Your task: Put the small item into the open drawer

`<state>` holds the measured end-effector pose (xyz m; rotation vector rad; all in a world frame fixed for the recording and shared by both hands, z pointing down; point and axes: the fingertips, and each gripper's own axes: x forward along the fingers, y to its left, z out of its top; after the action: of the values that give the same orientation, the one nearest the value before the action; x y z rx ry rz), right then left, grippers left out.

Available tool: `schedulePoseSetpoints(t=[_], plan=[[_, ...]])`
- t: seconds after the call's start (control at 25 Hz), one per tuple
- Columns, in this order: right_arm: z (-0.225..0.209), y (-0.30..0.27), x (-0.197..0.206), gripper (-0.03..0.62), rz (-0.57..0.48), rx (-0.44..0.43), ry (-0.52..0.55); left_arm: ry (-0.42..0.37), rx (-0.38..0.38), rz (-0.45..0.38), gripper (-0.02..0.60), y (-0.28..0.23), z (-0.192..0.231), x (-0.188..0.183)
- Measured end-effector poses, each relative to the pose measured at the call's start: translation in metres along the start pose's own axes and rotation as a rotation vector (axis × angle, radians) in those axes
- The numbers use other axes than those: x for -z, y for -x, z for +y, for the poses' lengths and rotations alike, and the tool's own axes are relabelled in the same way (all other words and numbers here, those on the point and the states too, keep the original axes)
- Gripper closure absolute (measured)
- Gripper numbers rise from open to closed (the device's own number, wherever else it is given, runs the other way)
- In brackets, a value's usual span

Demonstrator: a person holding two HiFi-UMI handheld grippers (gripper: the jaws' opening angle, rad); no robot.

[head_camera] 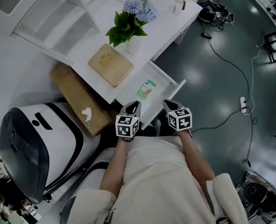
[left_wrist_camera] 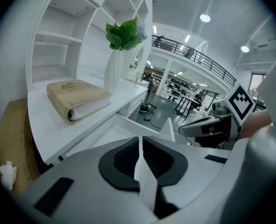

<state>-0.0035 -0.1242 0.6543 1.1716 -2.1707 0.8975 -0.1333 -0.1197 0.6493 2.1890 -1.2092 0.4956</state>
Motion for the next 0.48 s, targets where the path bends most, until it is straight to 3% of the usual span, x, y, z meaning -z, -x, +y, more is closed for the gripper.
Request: schedulePoseSetpoints(t=[0.12, 0.48], plan=[[0.0003, 0.0001, -0.0011, 0.574, -0.002, -0.006, 0.007, 0.002, 0.005, 0.009, 0.565, -0.0014, -0.0014, 0.0007], [0.0029, 0.0000, 0.0007, 0.574, 0.003, -0.023, 0.020, -0.008, 0.004, 0.031, 0.565, -0.0031, -0.0026, 0.0038]])
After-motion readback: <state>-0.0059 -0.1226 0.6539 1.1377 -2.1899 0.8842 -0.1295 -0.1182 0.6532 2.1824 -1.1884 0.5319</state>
